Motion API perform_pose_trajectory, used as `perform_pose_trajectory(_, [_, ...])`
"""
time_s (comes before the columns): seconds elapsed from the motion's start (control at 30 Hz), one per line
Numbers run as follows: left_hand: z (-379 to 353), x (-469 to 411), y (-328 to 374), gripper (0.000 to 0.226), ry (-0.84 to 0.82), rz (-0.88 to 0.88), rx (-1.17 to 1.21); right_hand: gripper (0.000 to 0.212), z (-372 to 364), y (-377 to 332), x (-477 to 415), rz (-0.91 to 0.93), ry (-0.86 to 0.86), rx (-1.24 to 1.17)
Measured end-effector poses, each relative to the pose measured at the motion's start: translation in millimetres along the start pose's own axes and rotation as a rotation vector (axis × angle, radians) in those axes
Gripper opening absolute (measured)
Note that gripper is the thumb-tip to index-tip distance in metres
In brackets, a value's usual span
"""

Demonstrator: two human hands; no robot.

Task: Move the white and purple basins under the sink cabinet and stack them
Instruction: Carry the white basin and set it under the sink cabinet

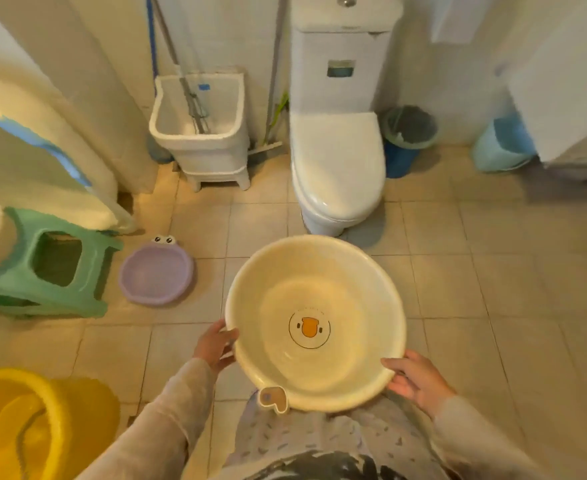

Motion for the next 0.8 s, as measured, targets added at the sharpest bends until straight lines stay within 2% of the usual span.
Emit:
perform_pose_trajectory(0.13, [-84.9, -0.8, 18.5, 0.029, -0.158, -0.007, -0.232, 0.037, 67.1, 34.5, 15.2, 0.027, 0.066, -0.264])
perform_pose_trajectory(0.3, [-180.2, 12.0, 25.9, 0.029, -0.338, -0.039, -0.394, 0.043, 131.0, 70.7, 30.0, 0.073, 0.127, -0.511])
perform_pose_trajectory(0.47, [-290.8, 36.5, 10.7, 0.027, -0.450, -0.053, -0.522, 0.047, 202.1, 93.3, 35.1, 0.085, 0.203, -0.693])
perform_pose_trajectory(0.6, [-367.7, 55.7, -9.8, 0.022, -0.455, -0.058, -0.573, 0.045, 267.2, 91.4, 35.8, 0.074, 0.258, -0.730])
perform_pose_trajectory(0.8, [-462.0, 73.0, -39.9, 0.021, -0.438, -0.016, -0.542, 0.040, 370.2, 50.5, 26.8, 0.132, 0.298, -0.721])
Point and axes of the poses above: each hand's wrist, its own x-axis away from the middle knuckle, its own z-axis out of the back of the hand, y = z × x, the point moved 7 cm from there along -x, towards the middle knuckle, and after that the axes turned 3 degrees about -z, right-handed, at the moved point
